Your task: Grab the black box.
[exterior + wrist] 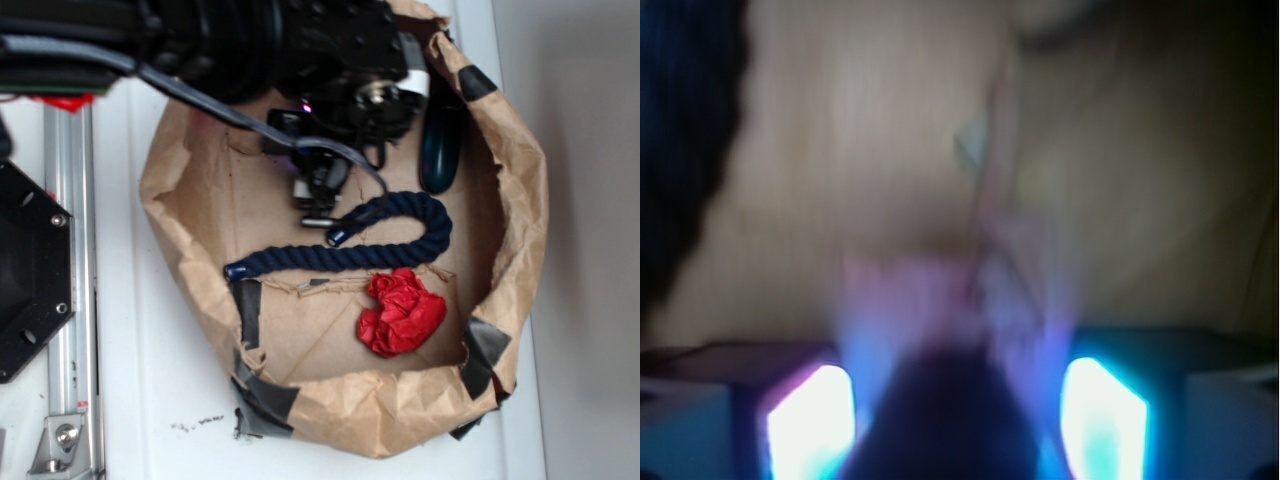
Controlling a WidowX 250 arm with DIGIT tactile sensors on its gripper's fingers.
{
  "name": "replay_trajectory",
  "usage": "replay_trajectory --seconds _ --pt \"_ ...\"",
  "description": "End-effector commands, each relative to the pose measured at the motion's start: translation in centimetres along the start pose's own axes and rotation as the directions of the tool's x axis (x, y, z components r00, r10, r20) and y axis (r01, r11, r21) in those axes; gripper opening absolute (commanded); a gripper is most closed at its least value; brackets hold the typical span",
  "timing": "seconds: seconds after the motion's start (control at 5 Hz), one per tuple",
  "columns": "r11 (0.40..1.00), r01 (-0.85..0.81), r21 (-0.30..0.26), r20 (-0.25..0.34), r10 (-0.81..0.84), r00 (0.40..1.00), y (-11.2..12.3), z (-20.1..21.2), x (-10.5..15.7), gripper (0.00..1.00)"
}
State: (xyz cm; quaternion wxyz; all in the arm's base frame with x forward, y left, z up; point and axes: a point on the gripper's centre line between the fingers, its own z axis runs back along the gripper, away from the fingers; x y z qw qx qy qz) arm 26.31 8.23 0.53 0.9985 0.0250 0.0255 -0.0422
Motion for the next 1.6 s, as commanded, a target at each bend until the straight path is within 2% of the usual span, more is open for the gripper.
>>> replay_trajectory --seconds 0.0,0.2,0.4,0.6,0.8,1.0,1.2,1.4 --pt "1.0 -0.007 0.02 0.012 0.007 1.0 -1.1 0.1 -0.1 0.0" --pt "1.0 -0.009 0.017 0.061 0.008 0.998 -0.5 4.5 -0.9 0.0" --pt "0.999 -0.014 0.031 0.119 0.01 0.993 -0.8 8.8 -1.5 0.0" --pt "1.0 -0.018 0.024 0.158 0.014 0.987 -1.7 10.9 -2.4 0.0" --pt "0.998 -0.062 -0.018 0.233 0.065 0.97 -1.8 14.7 -4.3 0.0" --pt "0.996 -0.06 -0.061 0.24 0.073 0.968 -2.3 17.3 -5.8 0.0" --pt "0.994 -0.098 -0.056 0.198 0.107 0.974 -3.4 18.1 -5.5 0.0" --pt "0.987 -0.147 -0.066 0.149 0.156 0.977 -3.4 18.7 -4.7 0.0"
